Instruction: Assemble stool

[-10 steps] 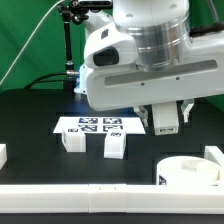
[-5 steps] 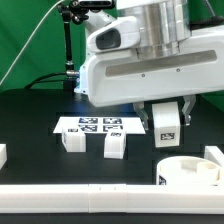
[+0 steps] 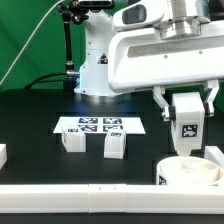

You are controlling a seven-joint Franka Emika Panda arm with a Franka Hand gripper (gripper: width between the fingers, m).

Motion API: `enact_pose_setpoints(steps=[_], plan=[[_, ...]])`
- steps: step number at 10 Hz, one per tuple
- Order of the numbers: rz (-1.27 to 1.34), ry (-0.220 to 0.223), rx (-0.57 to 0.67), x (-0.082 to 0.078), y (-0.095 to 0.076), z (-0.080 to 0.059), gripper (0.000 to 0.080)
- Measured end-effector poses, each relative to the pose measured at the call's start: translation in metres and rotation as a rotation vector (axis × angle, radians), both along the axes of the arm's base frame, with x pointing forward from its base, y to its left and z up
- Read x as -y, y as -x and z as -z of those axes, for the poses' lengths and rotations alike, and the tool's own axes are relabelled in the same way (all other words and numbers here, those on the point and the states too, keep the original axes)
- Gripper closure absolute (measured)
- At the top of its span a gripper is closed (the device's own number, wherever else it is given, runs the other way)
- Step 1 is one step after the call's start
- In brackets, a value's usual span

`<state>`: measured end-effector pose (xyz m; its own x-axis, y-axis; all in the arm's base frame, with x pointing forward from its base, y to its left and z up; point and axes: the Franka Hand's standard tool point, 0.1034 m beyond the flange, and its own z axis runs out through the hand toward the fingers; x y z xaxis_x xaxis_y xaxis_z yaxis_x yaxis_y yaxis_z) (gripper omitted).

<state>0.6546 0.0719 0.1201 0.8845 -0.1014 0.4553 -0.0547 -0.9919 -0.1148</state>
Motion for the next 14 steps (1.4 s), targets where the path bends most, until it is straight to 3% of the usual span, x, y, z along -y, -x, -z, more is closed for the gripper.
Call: enact_pose_setpoints(steps=[2,4,7,8,11,14], plan=[[-0.016,0.03,0.148,-0.004,0.0,0.004,0.0462],[-0.06,0.046,0.138,-0.015,-0.004,0.001,0.0462],[-0.064,0.05,0.133,-0.014,-0.002,0.005,0.0462],[-0.092,0.073,0.137,-0.009,-0.002,0.009,0.0462],[-0.106,0.073,0.138,-0.018,-0.003,0.016,0.0462],[-0.098,0.079,0.169,-0.015,-0.004,0.017,0.0462]])
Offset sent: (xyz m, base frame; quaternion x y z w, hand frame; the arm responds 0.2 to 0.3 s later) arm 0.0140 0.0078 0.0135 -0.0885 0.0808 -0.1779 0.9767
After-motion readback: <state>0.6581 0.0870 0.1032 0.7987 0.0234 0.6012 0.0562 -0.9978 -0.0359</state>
